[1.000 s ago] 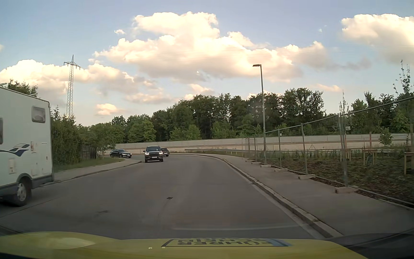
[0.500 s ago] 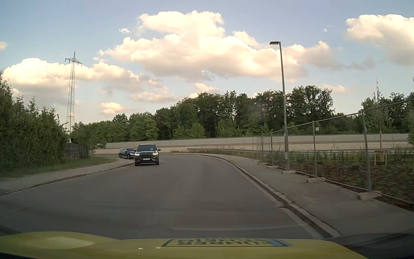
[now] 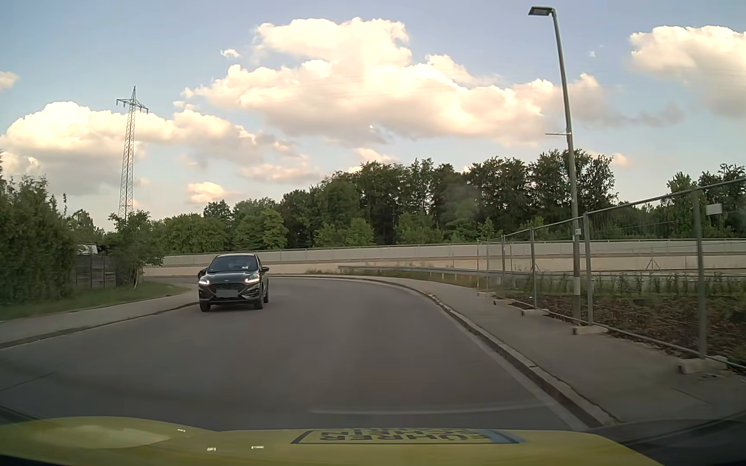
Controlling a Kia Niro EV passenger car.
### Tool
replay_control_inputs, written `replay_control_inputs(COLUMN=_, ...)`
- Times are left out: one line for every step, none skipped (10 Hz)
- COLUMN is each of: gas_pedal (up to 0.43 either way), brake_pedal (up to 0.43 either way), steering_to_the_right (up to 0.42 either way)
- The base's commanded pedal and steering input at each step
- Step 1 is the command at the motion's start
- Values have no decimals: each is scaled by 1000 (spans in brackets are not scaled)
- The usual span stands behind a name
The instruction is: Follow the waypoints while adhering to traffic rules and regulations
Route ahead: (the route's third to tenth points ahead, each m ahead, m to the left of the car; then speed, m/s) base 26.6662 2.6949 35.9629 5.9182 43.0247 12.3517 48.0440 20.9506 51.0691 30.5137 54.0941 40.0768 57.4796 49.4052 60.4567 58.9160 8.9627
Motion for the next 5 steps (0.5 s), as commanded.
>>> replay_control_inputs(gas_pedal=59, brake_pedal=0, steering_to_the_right=-3)
replay_control_inputs(gas_pedal=67, brake_pedal=0, steering_to_the_right=-3)
replay_control_inputs(gas_pedal=67, brake_pedal=0, steering_to_the_right=-3)
replay_control_inputs(gas_pedal=67, brake_pedal=0, steering_to_the_right=-3)
replay_control_inputs(gas_pedal=67, brake_pedal=0, steering_to_the_right=-2)
